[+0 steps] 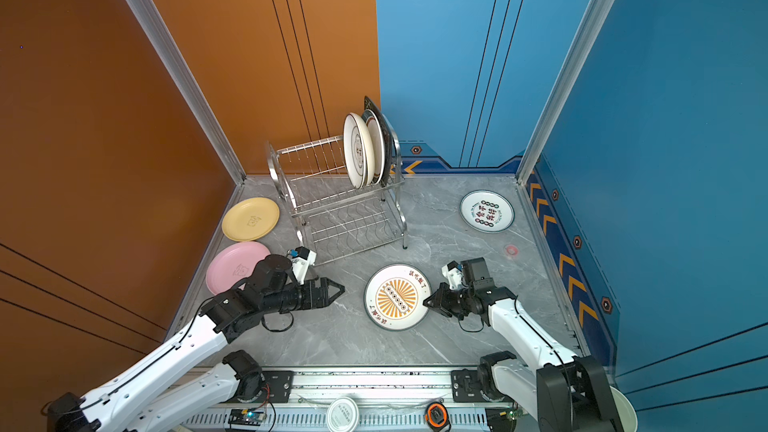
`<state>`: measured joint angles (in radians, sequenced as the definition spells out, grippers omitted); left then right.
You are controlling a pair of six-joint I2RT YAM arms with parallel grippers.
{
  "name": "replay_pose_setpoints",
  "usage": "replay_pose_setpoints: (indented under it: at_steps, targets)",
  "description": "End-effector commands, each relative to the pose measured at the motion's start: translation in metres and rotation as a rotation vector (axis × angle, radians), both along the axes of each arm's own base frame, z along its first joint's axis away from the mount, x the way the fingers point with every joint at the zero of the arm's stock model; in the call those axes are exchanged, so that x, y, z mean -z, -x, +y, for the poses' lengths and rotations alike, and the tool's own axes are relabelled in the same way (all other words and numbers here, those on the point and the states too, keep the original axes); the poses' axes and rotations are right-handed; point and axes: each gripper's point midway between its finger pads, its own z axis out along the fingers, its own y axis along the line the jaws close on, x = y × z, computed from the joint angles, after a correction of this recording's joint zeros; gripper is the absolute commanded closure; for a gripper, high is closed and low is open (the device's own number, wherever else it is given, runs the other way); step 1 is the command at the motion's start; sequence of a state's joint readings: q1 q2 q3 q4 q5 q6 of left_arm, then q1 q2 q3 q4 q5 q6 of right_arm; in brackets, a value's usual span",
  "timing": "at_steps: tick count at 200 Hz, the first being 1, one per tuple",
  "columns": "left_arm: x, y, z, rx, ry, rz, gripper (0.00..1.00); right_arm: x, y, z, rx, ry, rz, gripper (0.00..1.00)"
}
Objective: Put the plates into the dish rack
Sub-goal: 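Slide the sunburst plate further with the right gripper while the left gripper approaches its edge, then grip the sunburst plate's edge with the right gripper while the left gripper braces it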
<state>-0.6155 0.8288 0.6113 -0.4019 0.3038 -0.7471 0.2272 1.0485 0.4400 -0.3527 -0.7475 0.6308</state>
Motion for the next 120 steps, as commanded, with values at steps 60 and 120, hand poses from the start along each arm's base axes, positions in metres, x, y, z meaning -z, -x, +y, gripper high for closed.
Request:
replay_pose_setpoints:
  at_steps: [60, 120]
  targets:
    - [-0.012, -0.006, -0.029, 0.078, 0.183, -0.030, 0.03, -0.089, 0.004, 0.048, -0.121, -0.202, -0.121, 1.00]
    - [-0.027, -0.018, -0.032, 0.085, 0.272, -0.044, 0.26, -0.118, 0.004, 0.076, -0.214, -0.234, -0.168, 1.00]
